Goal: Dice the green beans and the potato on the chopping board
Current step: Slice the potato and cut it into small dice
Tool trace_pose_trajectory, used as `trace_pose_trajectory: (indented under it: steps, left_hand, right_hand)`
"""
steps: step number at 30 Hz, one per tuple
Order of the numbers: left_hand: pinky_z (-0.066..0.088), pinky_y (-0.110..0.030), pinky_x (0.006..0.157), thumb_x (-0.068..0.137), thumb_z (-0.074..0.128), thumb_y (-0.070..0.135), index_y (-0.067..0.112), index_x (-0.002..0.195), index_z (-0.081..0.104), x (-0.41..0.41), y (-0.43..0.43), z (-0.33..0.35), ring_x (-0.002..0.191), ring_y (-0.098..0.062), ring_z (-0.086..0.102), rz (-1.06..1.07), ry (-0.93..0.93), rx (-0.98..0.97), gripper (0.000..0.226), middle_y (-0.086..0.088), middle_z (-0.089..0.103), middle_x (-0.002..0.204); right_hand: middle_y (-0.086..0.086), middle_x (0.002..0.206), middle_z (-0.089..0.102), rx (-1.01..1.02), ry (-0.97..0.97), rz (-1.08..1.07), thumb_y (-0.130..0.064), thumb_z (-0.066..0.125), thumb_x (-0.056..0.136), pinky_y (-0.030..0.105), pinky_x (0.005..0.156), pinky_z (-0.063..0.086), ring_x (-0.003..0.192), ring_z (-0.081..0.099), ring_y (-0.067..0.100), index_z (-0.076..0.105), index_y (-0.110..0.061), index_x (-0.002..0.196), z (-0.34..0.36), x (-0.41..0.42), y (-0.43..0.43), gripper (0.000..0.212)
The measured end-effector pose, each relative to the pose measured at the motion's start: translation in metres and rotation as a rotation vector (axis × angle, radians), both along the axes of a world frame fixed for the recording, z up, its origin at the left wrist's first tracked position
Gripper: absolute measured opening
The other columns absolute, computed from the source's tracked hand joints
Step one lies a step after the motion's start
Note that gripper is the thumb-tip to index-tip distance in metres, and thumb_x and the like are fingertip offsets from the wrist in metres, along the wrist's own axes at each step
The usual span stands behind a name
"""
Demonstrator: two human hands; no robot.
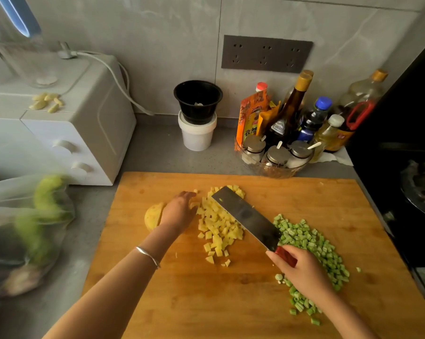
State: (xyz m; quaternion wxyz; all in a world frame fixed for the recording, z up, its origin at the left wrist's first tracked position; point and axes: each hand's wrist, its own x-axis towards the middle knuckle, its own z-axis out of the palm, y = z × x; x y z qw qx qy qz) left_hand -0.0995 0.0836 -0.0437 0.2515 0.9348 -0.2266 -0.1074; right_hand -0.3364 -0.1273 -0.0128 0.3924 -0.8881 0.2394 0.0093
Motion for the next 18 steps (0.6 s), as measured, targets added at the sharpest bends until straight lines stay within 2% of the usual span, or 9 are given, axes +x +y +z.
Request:
trace_pose_trajectory:
  steps: [2,4,8,11,13,15,17,18]
  left_hand:
    - [0.051,-0.033,0.090,0.097,0.050,0.022,0.017,0.142,0.038,0.009,-0.007,-0.004,0.119,-0.025,0.052,0.029,0.028,0.036,0.047,-0.005,0.039,0.146]
    - [0.049,-0.036,0.095,0.098,0.049,0.018,0.018,0.144,0.035,0.022,-0.014,-0.008,0.125,-0.028,0.046,0.049,0.075,0.054,0.048,-0.007,0.037,0.147]
    - [0.050,-0.035,0.092,0.095,0.054,0.018,0.016,0.131,0.054,0.031,-0.024,-0.017,0.111,-0.027,0.055,0.066,0.166,-0.064,0.036,-0.009,0.047,0.135]
    - [0.047,-0.030,0.095,0.096,0.052,0.026,0.017,0.127,0.056,0.015,-0.024,-0.022,0.113,-0.023,0.055,0.030,0.174,-0.164,0.033,-0.007,0.052,0.131]
    - [0.042,-0.034,0.103,0.093,0.048,0.048,0.021,0.139,0.043,-0.005,-0.017,-0.023,0.128,-0.021,0.044,0.077,0.234,-0.281,0.053,-0.003,0.041,0.143]
    - [0.021,-0.042,0.115,0.077,0.054,0.072,0.030,0.151,0.010,-0.027,-0.008,-0.025,0.143,-0.017,0.013,-0.008,0.338,-0.341,0.096,0.007,0.008,0.158]
    - [-0.002,-0.041,0.114,0.056,0.063,0.083,0.032,0.146,-0.024,-0.045,0.002,-0.030,0.142,-0.015,-0.022,-0.242,0.280,-0.172,0.135,0.011,-0.029,0.153]
    - [-0.009,-0.043,0.112,0.049,0.064,0.086,0.032,0.141,-0.033,-0.050,0.005,-0.034,0.139,-0.018,-0.032,-0.333,0.199,-0.068,0.145,0.010,-0.038,0.149]
  right_hand:
    - [-0.007,0.048,0.044,0.030,-0.012,-0.023,-0.072,0.053,0.074,0.026,0.049,0.030,0.044,0.041,0.004,0.054,-0.019,0.061,-0.003,0.003,0.001,0.054]
    - [-0.006,0.050,0.046,0.054,-0.033,-0.037,-0.071,0.053,0.075,0.027,0.050,0.030,0.046,0.042,0.005,0.058,-0.017,0.064,-0.005,0.007,0.001,0.055]
    - [-0.003,0.051,0.044,0.113,-0.087,-0.067,-0.070,0.053,0.077,0.028,0.052,0.030,0.049,0.042,0.009,0.059,-0.009,0.068,-0.007,0.017,0.004,0.063]
    - [0.012,0.059,0.052,0.143,-0.099,-0.090,-0.078,0.051,0.075,0.030,0.055,0.034,0.053,0.048,0.020,0.064,-0.006,0.074,-0.008,0.020,0.005,0.073]
    - [0.006,0.055,0.048,0.141,-0.095,-0.101,-0.076,0.052,0.077,0.029,0.054,0.033,0.052,0.045,0.018,0.062,-0.004,0.073,-0.005,0.022,0.007,0.073]
    - [-0.002,0.053,0.044,0.144,-0.090,-0.108,-0.069,0.053,0.078,0.025,0.051,0.029,0.049,0.042,0.012,0.060,-0.002,0.071,-0.003,0.024,0.008,0.068]
    - [-0.005,0.052,0.043,0.152,-0.092,-0.108,-0.065,0.053,0.077,0.023,0.049,0.028,0.049,0.041,0.010,0.061,-0.002,0.071,-0.002,0.026,0.009,0.064]
    - [-0.006,0.052,0.043,0.155,-0.097,-0.108,-0.065,0.053,0.077,0.024,0.049,0.029,0.049,0.041,0.010,0.061,-0.002,0.072,-0.002,0.027,0.010,0.064]
